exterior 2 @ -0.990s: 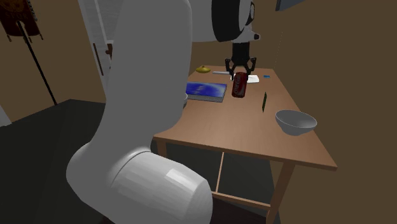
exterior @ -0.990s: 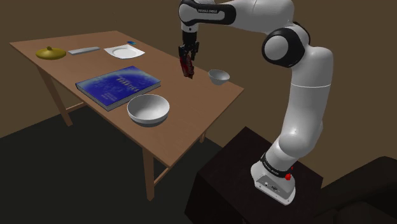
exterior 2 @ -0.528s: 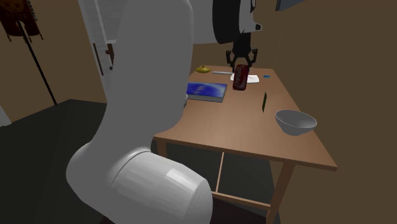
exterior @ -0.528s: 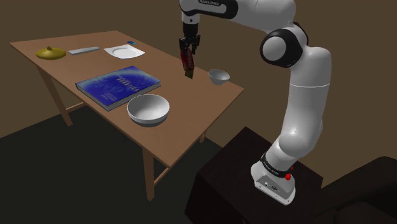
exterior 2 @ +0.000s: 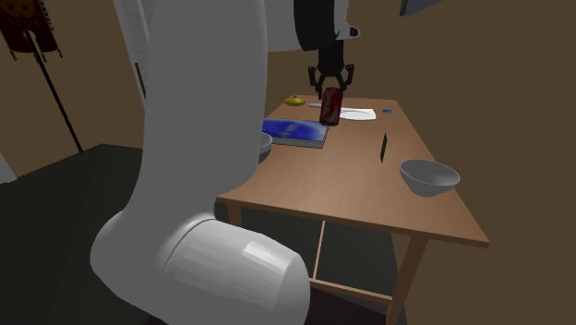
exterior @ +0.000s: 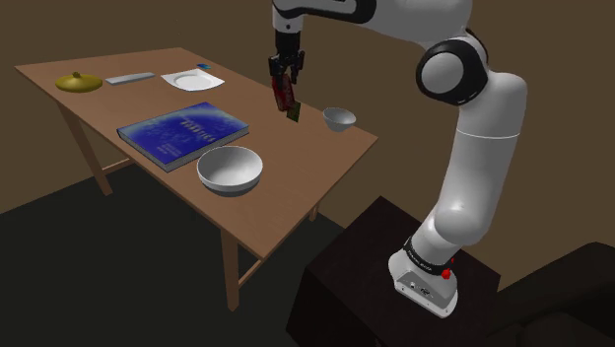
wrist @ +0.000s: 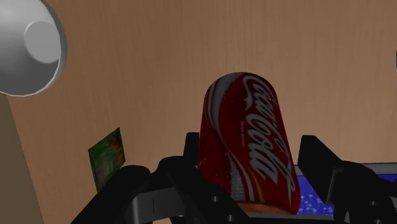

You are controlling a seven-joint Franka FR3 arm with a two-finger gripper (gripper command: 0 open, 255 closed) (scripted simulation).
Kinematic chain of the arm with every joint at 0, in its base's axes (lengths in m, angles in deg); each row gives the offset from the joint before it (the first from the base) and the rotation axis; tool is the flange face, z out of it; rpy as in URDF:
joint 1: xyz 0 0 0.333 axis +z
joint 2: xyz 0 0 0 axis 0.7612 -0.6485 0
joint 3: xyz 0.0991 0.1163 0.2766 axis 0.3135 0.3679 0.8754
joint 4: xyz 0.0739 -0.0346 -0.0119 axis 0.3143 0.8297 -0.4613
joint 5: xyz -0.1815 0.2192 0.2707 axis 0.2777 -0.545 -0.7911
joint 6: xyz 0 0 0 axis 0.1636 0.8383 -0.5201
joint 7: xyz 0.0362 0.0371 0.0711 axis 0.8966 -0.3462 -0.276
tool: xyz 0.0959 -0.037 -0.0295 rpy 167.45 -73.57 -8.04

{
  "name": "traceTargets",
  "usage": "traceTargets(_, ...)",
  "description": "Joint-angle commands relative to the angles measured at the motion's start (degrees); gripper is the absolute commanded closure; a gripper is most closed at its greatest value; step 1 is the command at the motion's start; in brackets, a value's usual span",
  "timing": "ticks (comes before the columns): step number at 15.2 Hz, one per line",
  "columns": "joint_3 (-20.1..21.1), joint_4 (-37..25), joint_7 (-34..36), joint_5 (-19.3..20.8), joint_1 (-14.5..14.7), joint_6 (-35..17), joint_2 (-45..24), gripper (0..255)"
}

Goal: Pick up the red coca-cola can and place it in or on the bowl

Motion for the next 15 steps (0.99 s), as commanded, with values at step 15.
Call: traceTargets(15, 7.1, 3.8, 19.7, 0.4, 12.8, 2.8, 4.9, 255)
